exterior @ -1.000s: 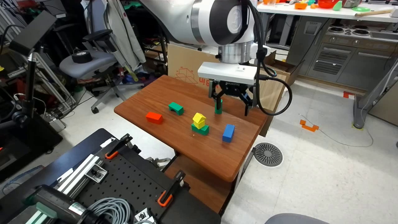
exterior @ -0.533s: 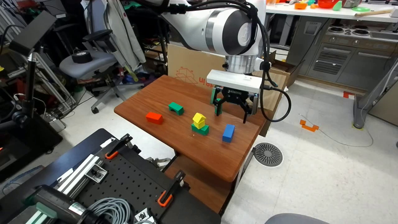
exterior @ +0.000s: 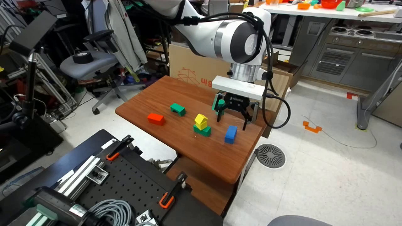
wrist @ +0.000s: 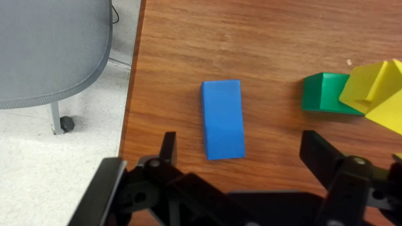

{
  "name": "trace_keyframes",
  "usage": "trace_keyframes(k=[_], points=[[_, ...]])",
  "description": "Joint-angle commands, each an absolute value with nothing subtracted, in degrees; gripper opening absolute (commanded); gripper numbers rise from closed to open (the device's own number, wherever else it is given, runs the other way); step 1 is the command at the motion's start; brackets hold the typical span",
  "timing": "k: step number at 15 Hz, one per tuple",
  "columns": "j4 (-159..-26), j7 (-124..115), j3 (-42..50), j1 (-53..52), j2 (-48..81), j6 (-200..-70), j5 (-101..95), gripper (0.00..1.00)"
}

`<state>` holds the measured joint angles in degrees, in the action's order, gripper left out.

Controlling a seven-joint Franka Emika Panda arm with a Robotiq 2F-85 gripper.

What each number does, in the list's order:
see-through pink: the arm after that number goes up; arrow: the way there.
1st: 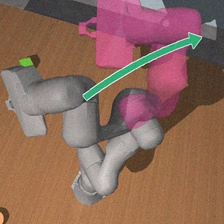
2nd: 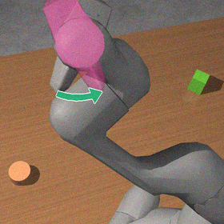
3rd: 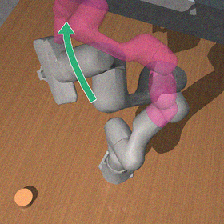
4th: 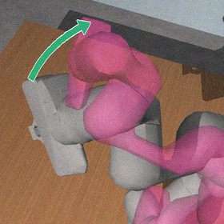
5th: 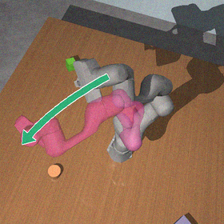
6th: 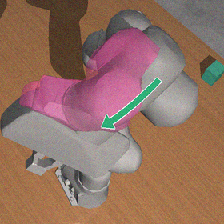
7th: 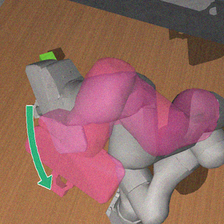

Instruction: Pick up the blue block and place it on top of the orange block

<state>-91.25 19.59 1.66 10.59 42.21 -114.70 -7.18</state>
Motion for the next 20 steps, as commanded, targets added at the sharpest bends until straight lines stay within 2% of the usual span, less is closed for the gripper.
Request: trace_keyframes(k=[1, 18, 20], points=[[-87.0, 20.7, 1.4, 11.0, 45.3, -111.3, -6.2, 1.0], [-88.2, 18.1, 1.6, 10.5, 46.8, -114.0, -6.2, 1.0], [-87.9, 17.2, 1.9, 10.6, 47.0, -114.0, -6.2, 0.74]])
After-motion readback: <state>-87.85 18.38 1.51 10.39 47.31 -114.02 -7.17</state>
